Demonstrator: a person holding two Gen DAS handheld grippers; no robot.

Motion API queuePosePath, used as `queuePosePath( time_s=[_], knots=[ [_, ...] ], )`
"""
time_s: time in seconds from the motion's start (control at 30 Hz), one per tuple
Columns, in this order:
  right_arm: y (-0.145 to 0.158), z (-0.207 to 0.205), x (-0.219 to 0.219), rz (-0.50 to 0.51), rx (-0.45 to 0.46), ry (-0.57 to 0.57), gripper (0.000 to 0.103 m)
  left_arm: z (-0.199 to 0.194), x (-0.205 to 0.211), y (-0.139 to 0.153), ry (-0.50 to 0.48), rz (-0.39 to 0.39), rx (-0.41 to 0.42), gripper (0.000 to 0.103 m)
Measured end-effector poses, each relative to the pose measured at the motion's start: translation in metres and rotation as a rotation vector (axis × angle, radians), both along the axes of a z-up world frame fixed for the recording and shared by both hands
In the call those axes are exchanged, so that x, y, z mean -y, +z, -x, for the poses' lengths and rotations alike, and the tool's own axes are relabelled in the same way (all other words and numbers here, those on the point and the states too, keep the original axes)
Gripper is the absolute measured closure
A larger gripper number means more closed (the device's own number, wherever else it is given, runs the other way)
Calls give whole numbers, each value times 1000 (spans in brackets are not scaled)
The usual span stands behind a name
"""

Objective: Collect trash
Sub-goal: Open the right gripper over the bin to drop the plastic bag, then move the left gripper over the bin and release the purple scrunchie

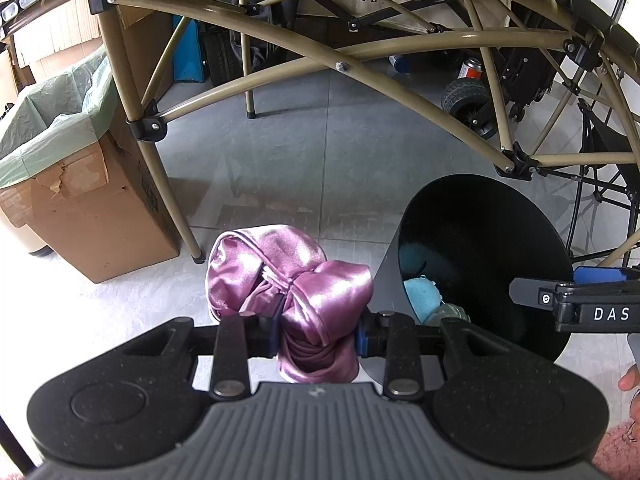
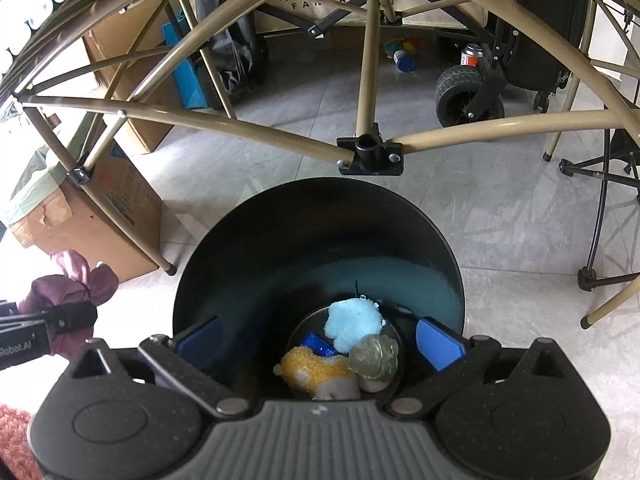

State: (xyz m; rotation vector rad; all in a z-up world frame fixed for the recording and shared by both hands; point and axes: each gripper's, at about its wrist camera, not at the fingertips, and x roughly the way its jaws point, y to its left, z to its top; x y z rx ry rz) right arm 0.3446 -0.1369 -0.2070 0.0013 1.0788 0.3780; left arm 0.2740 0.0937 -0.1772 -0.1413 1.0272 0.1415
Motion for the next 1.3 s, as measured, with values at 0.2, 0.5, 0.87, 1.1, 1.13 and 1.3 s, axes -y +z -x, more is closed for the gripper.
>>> queuePosePath(
  time_s=[0.2, 0.5, 0.87, 1.1, 1.13, 1.3],
  knots=[
    [3, 2, 1, -6, 8, 0, 0, 0, 3, 1, -6, 1, 7, 70],
    [17, 6, 22, -19, 32, -44, 0, -4, 27, 16, -59, 7, 47, 70],
    [34, 15, 80, -48, 62, -172, 0, -17, 85, 22, -160, -16, 65, 70],
    [37, 18, 117, -65, 78, -257, 0, -28, 127, 19, -233, -28, 59, 70],
    [38, 19, 122, -68, 80, -270, 0, -30, 133, 18, -243, -29, 56, 70],
    [41, 20, 142, -80, 88, -323, 0, -38, 155, 10, -272, -30, 35, 70]
  ],
)
